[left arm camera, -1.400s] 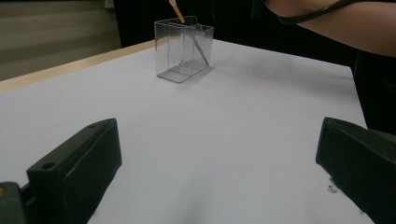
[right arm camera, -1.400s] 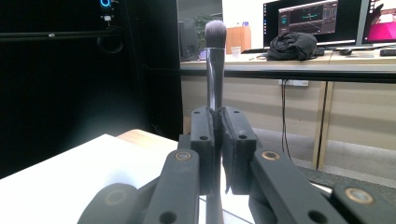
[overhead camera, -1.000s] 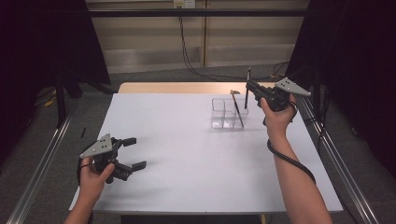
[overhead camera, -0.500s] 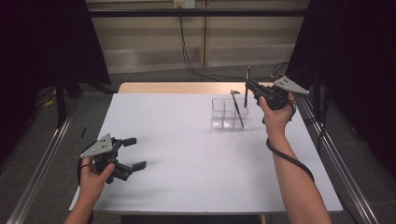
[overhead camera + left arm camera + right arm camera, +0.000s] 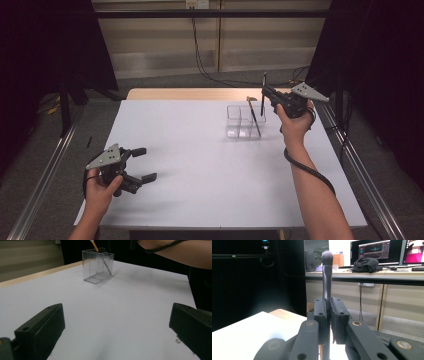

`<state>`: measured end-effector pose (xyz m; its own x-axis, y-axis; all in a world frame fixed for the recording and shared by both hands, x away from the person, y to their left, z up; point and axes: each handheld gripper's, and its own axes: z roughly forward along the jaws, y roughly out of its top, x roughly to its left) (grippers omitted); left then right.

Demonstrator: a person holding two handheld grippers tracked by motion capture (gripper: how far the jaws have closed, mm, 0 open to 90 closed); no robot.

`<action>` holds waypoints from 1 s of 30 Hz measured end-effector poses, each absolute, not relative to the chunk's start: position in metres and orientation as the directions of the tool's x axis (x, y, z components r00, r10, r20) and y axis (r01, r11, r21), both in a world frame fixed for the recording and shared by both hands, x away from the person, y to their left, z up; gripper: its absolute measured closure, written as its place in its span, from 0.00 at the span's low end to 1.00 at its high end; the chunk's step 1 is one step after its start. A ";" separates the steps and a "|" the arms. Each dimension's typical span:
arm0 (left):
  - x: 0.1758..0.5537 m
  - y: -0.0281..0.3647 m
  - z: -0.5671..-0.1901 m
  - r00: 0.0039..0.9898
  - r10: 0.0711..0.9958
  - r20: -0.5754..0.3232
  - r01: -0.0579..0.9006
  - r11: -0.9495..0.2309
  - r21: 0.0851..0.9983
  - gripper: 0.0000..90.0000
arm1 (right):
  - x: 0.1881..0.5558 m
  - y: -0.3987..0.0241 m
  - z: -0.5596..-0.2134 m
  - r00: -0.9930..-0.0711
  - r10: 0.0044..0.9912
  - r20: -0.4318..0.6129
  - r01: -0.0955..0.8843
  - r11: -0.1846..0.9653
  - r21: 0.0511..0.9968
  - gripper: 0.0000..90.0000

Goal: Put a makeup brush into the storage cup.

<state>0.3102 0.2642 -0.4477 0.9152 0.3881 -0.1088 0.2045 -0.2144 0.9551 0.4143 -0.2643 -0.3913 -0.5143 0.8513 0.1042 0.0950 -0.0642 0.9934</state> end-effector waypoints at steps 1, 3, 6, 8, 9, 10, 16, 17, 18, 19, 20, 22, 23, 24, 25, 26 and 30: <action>0.310 0.264 -0.448 0.915 0.388 -0.109 0.205 -0.214 0.955 0.00 | 0.414 -0.264 -0.392 -0.514 0.851 0.104 0.095 -0.064 0.993 0.94; 0.310 0.264 -0.448 0.915 0.388 -0.109 0.205 -0.214 0.955 0.00 | 0.414 -0.264 -0.392 -0.515 0.850 0.106 0.098 -0.064 0.993 0.94; 0.310 0.265 -0.448 0.915 0.389 -0.109 0.205 -0.213 0.955 0.00 | 0.414 -0.263 -0.393 -0.517 0.850 0.104 0.099 -0.061 0.993 0.94; 0.310 0.265 -0.447 0.914 0.390 -0.108 0.203 -0.213 0.956 0.00 | 0.414 -0.262 -0.393 -0.518 0.849 0.101 0.098 -0.058 0.993 0.94; 0.310 0.265 -0.447 0.914 0.391 -0.106 0.203 -0.214 0.956 0.00 | 0.414 -0.262 -0.394 -0.519 0.848 0.104 0.100 -0.061 0.993 0.94; 0.310 0.265 -0.447 0.914 0.391 -0.106 0.202 -0.214 0.956 0.00 | 0.413 -0.261 -0.394 -0.520 0.848 0.104 0.100 -0.061 0.993 0.94; 0.310 0.265 -0.447 0.914 0.390 -0.108 0.204 -0.214 0.955 0.00 | 0.413 -0.261 -0.397 -0.519 0.848 0.103 0.103 -0.058 0.993 0.94; 0.310 0.265 -0.448 0.915 0.390 -0.109 0.205 -0.214 0.955 0.00 | 0.413 -0.261 -0.397 -0.519 0.848 0.106 0.105 -0.060 0.993 0.94; 0.310 0.265 -0.448 0.914 0.390 -0.109 0.205 -0.215 0.955 0.00 | 0.413 -0.260 -0.398 -0.518 0.848 0.108 0.108 -0.060 0.992 0.94; 0.310 0.265 -0.448 0.915 0.390 -0.108 0.205 -0.215 0.955 0.00 | 0.413 -0.260 -0.399 -0.519 0.848 0.105 0.108 -0.057 0.993 0.94; 0.310 0.265 -0.448 0.915 0.389 -0.108 0.204 -0.214 0.955 0.00 | 0.413 -0.260 -0.400 -0.519 0.848 0.107 0.110 -0.058 0.992 0.94; 0.310 0.265 -0.447 0.914 0.393 -0.106 0.203 -0.215 0.955 0.00 | 0.413 -0.259 -0.401 -0.519 0.848 0.105 0.109 -0.056 0.992 0.94; 0.310 0.265 -0.447 0.914 0.391 -0.107 0.203 -0.214 0.956 0.00 | 0.413 -0.258 -0.401 -0.520 0.848 0.105 0.110 -0.056 0.992 0.94; 0.310 0.265 -0.447 0.914 0.391 -0.106 0.203 -0.214 0.956 0.00 | 0.413 -0.258 -0.401 -0.521 0.848 0.103 0.109 -0.054 0.993 0.94; 0.310 0.265 -0.447 0.914 0.392 -0.106 0.202 -0.215 0.955 0.00 | 0.413 -0.257 -0.401 -0.524 0.846 0.104 0.111 -0.053 0.992 0.94; 0.310 0.265 -0.447 0.914 0.391 -0.106 0.202 -0.215 0.955 0.00 | 0.413 -0.256 -0.402 -0.522 0.847 0.102 0.111 -0.051 0.992 0.94; 0.309 0.266 -0.447 0.915 0.390 -0.103 0.200 -0.217 0.955 0.00 | 0.413 -0.254 -0.404 -0.522 0.847 0.098 0.112 -0.046 0.993 0.94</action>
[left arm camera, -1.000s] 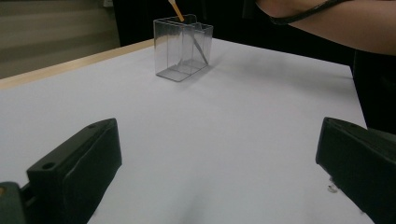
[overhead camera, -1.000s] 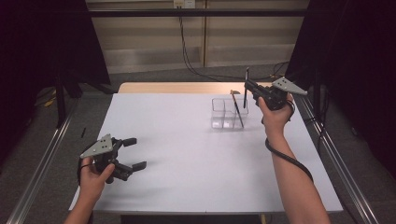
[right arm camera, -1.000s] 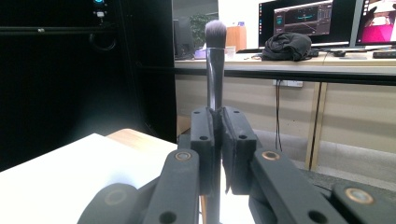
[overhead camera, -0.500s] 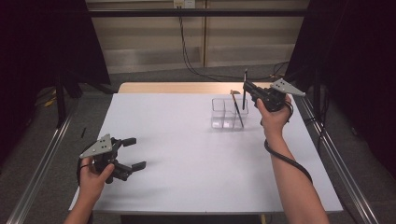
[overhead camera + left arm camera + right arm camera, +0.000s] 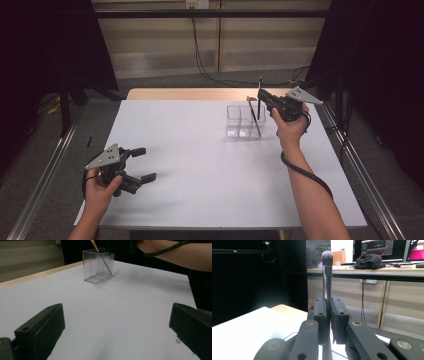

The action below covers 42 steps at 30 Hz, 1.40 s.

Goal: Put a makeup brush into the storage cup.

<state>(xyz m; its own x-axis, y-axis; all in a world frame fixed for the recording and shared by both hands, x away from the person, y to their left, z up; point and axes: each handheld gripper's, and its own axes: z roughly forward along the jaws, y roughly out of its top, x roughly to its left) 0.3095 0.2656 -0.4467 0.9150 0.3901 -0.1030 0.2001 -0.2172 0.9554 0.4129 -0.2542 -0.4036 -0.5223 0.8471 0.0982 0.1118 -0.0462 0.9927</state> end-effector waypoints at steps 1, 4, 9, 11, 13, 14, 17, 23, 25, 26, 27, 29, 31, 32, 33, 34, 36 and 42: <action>0.310 0.266 -0.447 0.915 0.390 -0.100 0.198 -0.218 0.956 0.00 | 0.413 -0.254 -0.404 -0.524 0.846 0.098 0.112 -0.046 0.993 0.94; 0.309 0.266 -0.447 0.914 0.392 -0.104 0.201 -0.216 0.956 0.00 | 0.413 -0.253 -0.405 -0.525 0.846 0.099 0.114 -0.045 0.992 0.94; 0.309 0.266 -0.447 0.914 0.393 -0.102 0.200 -0.218 0.955 0.00 | 0.412 -0.252 -0.408 -0.528 0.844 0.098 0.116 -0.042 0.992 0.94; 0.309 0.266 -0.447 0.914 0.393 -0.102 0.200 -0.217 0.955 0.00 | 0.412 -0.253 -0.410 -0.526 0.845 0.097 0.120 -0.039 0.992 0.94; 0.309 0.266 -0.447 0.914 0.392 -0.103 0.200 -0.217 0.955 0.00 | 0.411 -0.254 -0.413 -0.526 0.844 0.103 0.123 -0.045 0.991 0.94; 0.309 0.266 -0.447 0.914 0.392 -0.102 0.200 -0.217 0.955 0.00 | 0.411 -0.254 -0.413 -0.524 0.845 0.107 0.125 -0.047 0.991 0.94; 0.310 0.266 -0.447 0.915 0.391 -0.103 0.201 -0.218 0.955 0.00 | 0.411 -0.255 -0.416 -0.522 0.846 0.111 0.128 -0.051 0.991 0.94; 0.309 0.266 -0.446 0.914 0.393 -0.100 0.199 -0.219 0.955 0.00 | 0.410 -0.256 -0.417 -0.524 0.844 0.111 0.129 -0.050 0.990 0.94; 0.309 0.266 -0.446 0.914 0.393 -0.104 0.201 -0.214 0.956 0.00 | 0.409 -0.255 -0.416 -0.525 0.844 0.110 0.132 -0.047 0.990 0.94; 0.309 0.266 -0.446 0.914 0.393 -0.106 0.202 -0.212 0.956 0.00 | 0.409 -0.255 -0.416 -0.526 0.843 0.109 0.129 -0.047 0.990 0.94; 0.309 0.266 -0.446 0.914 0.392 -0.104 0.200 -0.214 0.956 0.00 | 0.409 -0.255 -0.416 -0.528 0.842 0.109 0.130 -0.047 0.990 0.94; 0.309 0.266 -0.446 0.914 0.393 -0.103 0.200 -0.214 0.956 0.00 | 0.408 -0.254 -0.417 -0.528 0.843 0.108 0.133 -0.044 0.990 0.94; 0.309 0.267 -0.446 0.914 0.393 -0.103 0.199 -0.213 0.957 0.00 | 0.408 -0.252 -0.418 -0.530 0.841 0.108 0.136 -0.041 0.990 0.94; 0.309 0.267 -0.446 0.914 0.393 -0.103 0.199 -0.213 0.956 0.00 | 0.407 -0.251 -0.419 -0.531 0.840 0.109 0.139 -0.041 0.989 0.94; 0.309 0.267 -0.446 0.914 0.393 -0.103 0.200 -0.213 0.956 0.00 | 0.407 -0.251 -0.420 -0.533 0.839 0.108 0.139 -0.039 0.990 0.94; 0.309 0.267 -0.446 0.914 0.394 -0.102 0.199 -0.214 0.956 0.00 | 0.407 -0.251 -0.420 -0.534 0.838 0.110 0.141 -0.039 0.989 0.94; 0.309 0.267 -0.446 0.914 0.393 -0.103 0.199 -0.213 0.957 0.00 | 0.406 -0.251 -0.422 -0.534 0.839 0.107 0.144 -0.035 0.989 0.94; 0.309 0.266 -0.446 0.913 0.393 -0.105 0.201 -0.212 0.956 0.00 | 0.405 -0.253 -0.425 -0.533 0.838 0.119 0.151 -0.044 0.988 0.94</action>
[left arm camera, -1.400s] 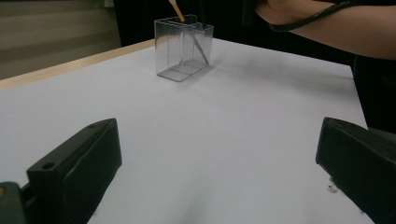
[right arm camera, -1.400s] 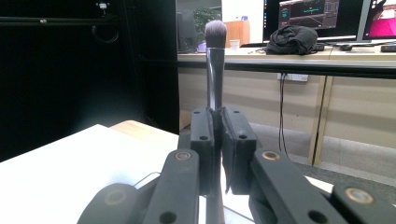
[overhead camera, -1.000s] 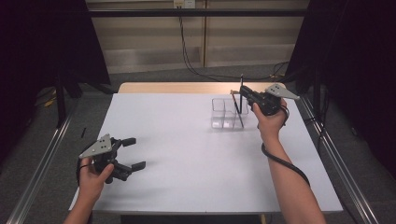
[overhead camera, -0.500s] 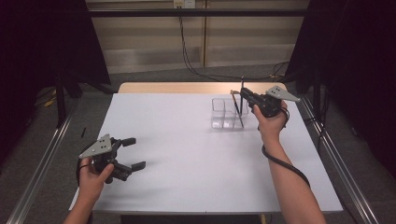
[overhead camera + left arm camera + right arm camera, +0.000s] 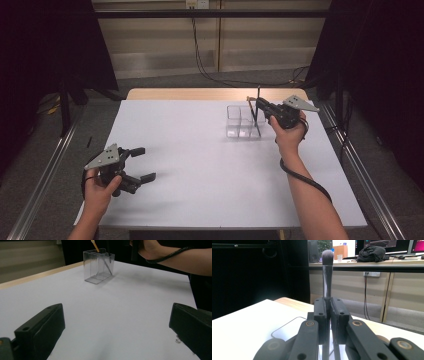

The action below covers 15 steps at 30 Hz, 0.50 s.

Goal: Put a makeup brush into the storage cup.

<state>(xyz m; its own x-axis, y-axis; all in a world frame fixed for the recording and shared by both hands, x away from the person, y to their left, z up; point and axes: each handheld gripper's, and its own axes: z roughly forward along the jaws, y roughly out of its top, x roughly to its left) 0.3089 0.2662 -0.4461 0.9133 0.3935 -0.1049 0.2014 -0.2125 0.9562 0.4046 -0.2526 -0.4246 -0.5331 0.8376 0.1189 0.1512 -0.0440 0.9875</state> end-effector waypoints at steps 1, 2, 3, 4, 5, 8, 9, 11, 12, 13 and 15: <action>0.309 0.266 -0.446 0.914 0.393 -0.103 0.200 -0.214 0.956 0.00 | 0.404 -0.253 -0.425 -0.532 0.838 0.117 0.151 -0.042 0.988 0.94; 0.309 0.266 -0.446 0.914 0.393 -0.102 0.199 -0.216 0.956 0.00 | 0.404 -0.253 -0.425 -0.533 0.838 0.116 0.151 -0.040 0.988 0.94; 0.309 0.266 -0.446 0.913 0.394 -0.102 0.200 -0.216 0.956 0.00 | 0.404 -0.253 -0.424 -0.533 0.838 0.118 0.151 -0.042 0.988 0.94; 0.309 0.266 -0.446 0.914 0.393 -0.103 0.200 -0.215 0.956 0.00 | 0.404 -0.253 -0.424 -0.533 0.838 0.118 0.152 -0.043 0.988 0.94; 0.309 0.266 -0.446 0.914 0.393 -0.102 0.200 -0.215 0.956 0.00 | 0.404 -0.254 -0.424 -0.532 0.839 0.117 0.152 -0.042 0.988 0.94; 0.309 0.266 -0.446 0.913 0.394 -0.103 0.200 -0.214 0.956 0.00 | 0.404 -0.254 -0.425 -0.532 0.839 0.116 0.152 -0.040 0.988 0.94; 0.309 0.267 -0.446 0.913 0.394 -0.103 0.200 -0.213 0.956 0.00 | 0.403 -0.254 -0.425 -0.532 0.838 0.116 0.154 -0.040 0.987 0.94; 0.309 0.267 -0.446 0.913 0.395 -0.103 0.199 -0.213 0.957 0.00 | 0.403 -0.253 -0.426 -0.531 0.839 0.119 0.155 -0.042 0.987 0.94; 0.309 0.267 -0.446 0.913 0.395 -0.102 0.199 -0.213 0.956 0.00 | 0.403 -0.253 -0.426 -0.530 0.839 0.119 0.154 -0.042 0.987 0.94; 0.309 0.267 -0.446 0.913 0.395 -0.103 0.200 -0.213 0.956 0.00 | 0.403 -0.253 -0.426 -0.532 0.839 0.119 0.155 -0.042 0.987 0.94; 0.309 0.267 -0.446 0.913 0.395 -0.102 0.199 -0.213 0.957 0.00 | 0.403 -0.253 -0.426 -0.530 0.840 0.117 0.157 -0.038 0.987 0.94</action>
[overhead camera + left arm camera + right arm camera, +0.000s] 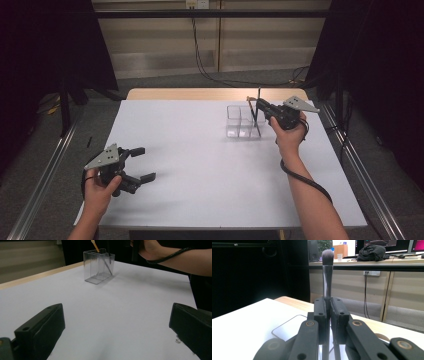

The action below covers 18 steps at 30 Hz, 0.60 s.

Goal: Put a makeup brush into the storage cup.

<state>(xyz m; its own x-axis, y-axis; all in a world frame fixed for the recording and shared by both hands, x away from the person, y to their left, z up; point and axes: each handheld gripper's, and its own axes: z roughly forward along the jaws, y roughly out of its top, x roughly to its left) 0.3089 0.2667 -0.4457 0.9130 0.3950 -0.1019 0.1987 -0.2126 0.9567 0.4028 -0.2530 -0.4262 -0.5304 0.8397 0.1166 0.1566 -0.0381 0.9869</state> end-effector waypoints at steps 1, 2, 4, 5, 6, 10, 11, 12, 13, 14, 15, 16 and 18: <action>0.309 0.267 -0.446 0.913 0.395 -0.102 0.199 -0.212 0.957 0.00 | 0.403 -0.253 -0.426 -0.531 0.839 0.118 0.157 -0.039 0.987 0.94; 0.309 0.267 -0.446 0.913 0.395 -0.103 0.200 -0.212 0.957 0.00 | 0.403 -0.253 -0.427 -0.531 0.839 0.116 0.156 -0.038 0.987 0.94; 0.309 0.267 -0.446 0.913 0.396 -0.102 0.200 -0.213 0.957 0.00 | 0.403 -0.253 -0.427 -0.530 0.840 0.116 0.158 -0.037 0.987 0.94; 0.309 0.267 -0.446 0.913 0.396 -0.102 0.199 -0.213 0.957 0.00 | 0.403 -0.253 -0.427 -0.532 0.839 0.116 0.157 -0.037 0.987 0.94; 0.309 0.267 -0.446 0.913 0.395 -0.102 0.200 -0.213 0.956 0.00 | 0.403 -0.253 -0.427 -0.532 0.839 0.117 0.159 -0.037 0.987 0.94; 0.309 0.267 -0.446 0.913 0.395 -0.103 0.200 -0.213 0.956 0.00 | 0.402 -0.253 -0.426 -0.532 0.838 0.120 0.159 -0.040 0.986 0.94; 0.309 0.267 -0.446 0.913 0.395 -0.103 0.200 -0.212 0.957 0.00 | 0.402 -0.253 -0.426 -0.532 0.838 0.121 0.161 -0.040 0.986 0.94; 0.309 0.267 -0.446 0.913 0.396 -0.103 0.200 -0.213 0.956 0.00 | 0.402 -0.253 -0.426 -0.533 0.838 0.120 0.162 -0.039 0.986 0.94; 0.309 0.267 -0.446 0.913 0.395 -0.103 0.200 -0.213 0.957 0.00 | 0.402 -0.253 -0.426 -0.533 0.838 0.117 0.162 -0.035 0.986 0.94; 0.309 0.267 -0.446 0.913 0.395 -0.104 0.200 -0.212 0.956 0.00 | 0.402 -0.253 -0.426 -0.534 0.837 0.119 0.163 -0.036 0.986 0.94; 0.309 0.267 -0.446 0.913 0.396 -0.103 0.200 -0.213 0.956 0.00 | 0.402 -0.253 -0.427 -0.535 0.836 0.120 0.165 -0.036 0.986 0.94; 0.309 0.267 -0.446 0.913 0.396 -0.103 0.200 -0.213 0.956 0.00 | 0.402 -0.253 -0.427 -0.534 0.837 0.119 0.166 -0.034 0.986 0.94; 0.309 0.267 -0.446 0.913 0.395 -0.102 0.200 -0.214 0.956 0.00 | 0.402 -0.253 -0.428 -0.533 0.837 0.121 0.170 -0.034 0.985 0.94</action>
